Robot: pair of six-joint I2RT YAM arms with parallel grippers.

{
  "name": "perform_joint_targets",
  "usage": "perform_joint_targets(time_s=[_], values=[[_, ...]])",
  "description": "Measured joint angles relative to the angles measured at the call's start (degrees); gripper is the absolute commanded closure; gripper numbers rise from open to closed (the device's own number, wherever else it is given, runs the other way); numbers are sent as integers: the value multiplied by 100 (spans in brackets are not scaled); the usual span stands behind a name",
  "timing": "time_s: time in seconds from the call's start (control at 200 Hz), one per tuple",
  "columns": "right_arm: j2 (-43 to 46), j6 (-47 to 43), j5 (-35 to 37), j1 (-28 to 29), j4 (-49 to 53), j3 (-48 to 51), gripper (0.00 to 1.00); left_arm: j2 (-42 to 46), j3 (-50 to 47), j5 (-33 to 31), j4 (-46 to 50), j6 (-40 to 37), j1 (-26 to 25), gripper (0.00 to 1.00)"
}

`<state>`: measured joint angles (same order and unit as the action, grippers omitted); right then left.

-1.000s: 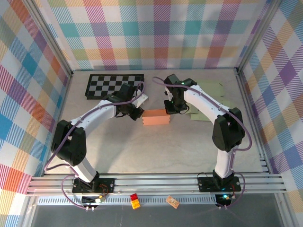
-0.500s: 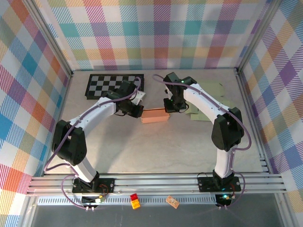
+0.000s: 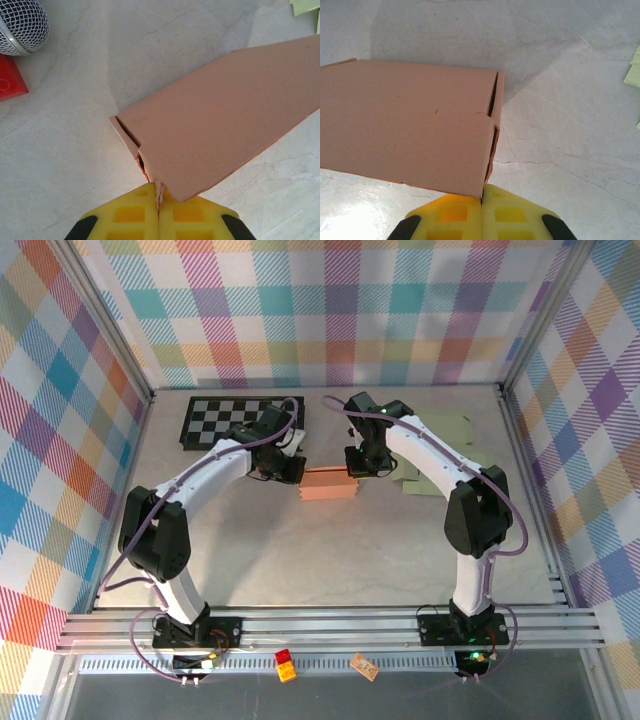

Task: Fold the paper box

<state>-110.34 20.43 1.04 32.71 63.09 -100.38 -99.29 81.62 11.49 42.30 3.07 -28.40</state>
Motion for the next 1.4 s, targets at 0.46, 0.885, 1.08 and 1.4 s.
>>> perform_joint_targets(time_s=[0.46,0.885,1.08,1.4], values=[[-63,13,0,-2,66,-55,100,-195,337,-57,404,496,-46,95],[-96,13,26,-2,94,-59,100,-595,973,2,1038,852,-50,93],[-96,13,44,-2,96,-61,100,-763,1244,66,1384,940,-50,91],[-98,13,46,0,105,-61,100,-935,1414,109,1604,1023,-57,91]])
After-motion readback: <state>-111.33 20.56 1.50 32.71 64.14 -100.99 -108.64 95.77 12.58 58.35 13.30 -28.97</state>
